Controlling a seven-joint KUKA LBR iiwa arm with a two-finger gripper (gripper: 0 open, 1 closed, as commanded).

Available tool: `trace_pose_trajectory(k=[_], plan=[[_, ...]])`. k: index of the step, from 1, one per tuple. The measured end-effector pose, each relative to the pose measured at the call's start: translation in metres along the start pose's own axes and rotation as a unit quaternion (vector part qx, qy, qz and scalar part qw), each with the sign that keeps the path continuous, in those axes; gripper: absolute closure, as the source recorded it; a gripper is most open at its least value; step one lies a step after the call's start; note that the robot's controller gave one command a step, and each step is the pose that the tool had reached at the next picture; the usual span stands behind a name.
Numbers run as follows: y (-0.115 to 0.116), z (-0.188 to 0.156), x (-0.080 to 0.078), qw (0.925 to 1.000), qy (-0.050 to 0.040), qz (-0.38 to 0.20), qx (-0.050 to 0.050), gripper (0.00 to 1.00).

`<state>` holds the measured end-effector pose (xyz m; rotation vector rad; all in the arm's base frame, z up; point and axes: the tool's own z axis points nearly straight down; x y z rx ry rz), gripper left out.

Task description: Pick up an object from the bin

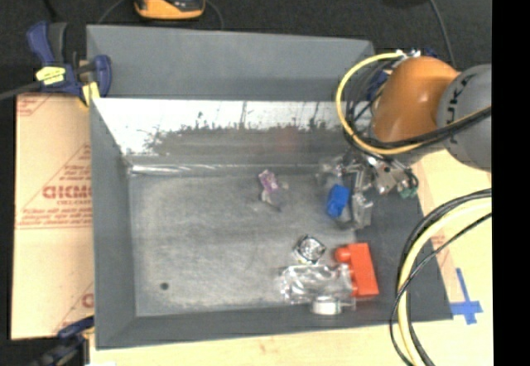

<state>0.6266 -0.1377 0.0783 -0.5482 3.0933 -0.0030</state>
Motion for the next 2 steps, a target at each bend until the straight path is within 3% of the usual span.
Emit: trace_pose_trajectory(k=[1,2], plan=[[0.001,-0.003,-0.002,1.0000,-0.0025,0.000,0.000,1.00],[0.027,-0.145,0.041,1.0000,-0.0046,0.005,0.003,1.00]])
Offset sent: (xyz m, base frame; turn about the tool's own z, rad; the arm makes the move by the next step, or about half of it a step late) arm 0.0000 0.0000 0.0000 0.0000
